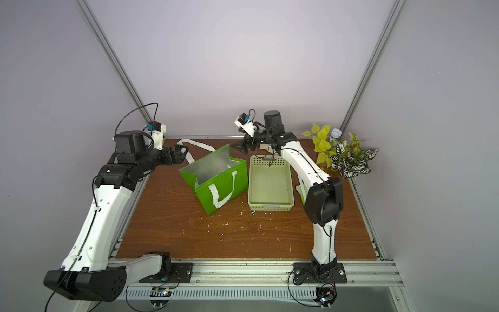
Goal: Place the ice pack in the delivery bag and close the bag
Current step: Close the delivery bag at the center of the board.
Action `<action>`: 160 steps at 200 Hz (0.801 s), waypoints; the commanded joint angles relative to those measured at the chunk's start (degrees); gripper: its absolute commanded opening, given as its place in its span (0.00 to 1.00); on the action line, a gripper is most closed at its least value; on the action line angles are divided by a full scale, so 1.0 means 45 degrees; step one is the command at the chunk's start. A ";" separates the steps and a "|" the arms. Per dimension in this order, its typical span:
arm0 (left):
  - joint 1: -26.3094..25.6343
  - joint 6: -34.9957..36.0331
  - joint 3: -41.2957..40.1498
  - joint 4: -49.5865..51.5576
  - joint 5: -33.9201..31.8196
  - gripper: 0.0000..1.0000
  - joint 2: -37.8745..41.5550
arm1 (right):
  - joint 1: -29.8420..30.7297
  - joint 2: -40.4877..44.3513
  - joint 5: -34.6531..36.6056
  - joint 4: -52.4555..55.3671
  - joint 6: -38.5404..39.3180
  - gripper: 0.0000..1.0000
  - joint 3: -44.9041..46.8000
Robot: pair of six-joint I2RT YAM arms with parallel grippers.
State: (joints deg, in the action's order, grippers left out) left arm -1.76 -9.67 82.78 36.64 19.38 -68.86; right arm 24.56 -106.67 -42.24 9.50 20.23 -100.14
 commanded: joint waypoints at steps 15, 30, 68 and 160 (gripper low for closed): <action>0.0131 -0.0051 0.0939 -0.0737 0.2658 0.98 -0.0055 | -0.0298 0.3443 -0.1079 -0.6517 -0.0113 0.99 0.5988; 0.0148 0.0192 0.1233 -0.0885 0.3444 0.98 -0.0443 | -0.0320 0.3782 -0.1218 -0.6577 0.0592 0.99 0.6934; -0.0626 0.0818 0.1341 -0.0878 0.4656 0.98 -0.2120 | -0.0340 0.3825 -0.1346 -0.7824 0.0833 0.99 0.8708; -0.1249 0.1636 0.1331 -0.0876 0.3666 0.98 -0.4469 | -0.0341 0.2344 -0.1148 -0.9148 0.0242 0.99 0.8776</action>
State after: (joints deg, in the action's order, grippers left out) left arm -6.63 -4.01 89.82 32.75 33.71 -87.61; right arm 23.05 -95.29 -46.61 -27.33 22.50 -58.96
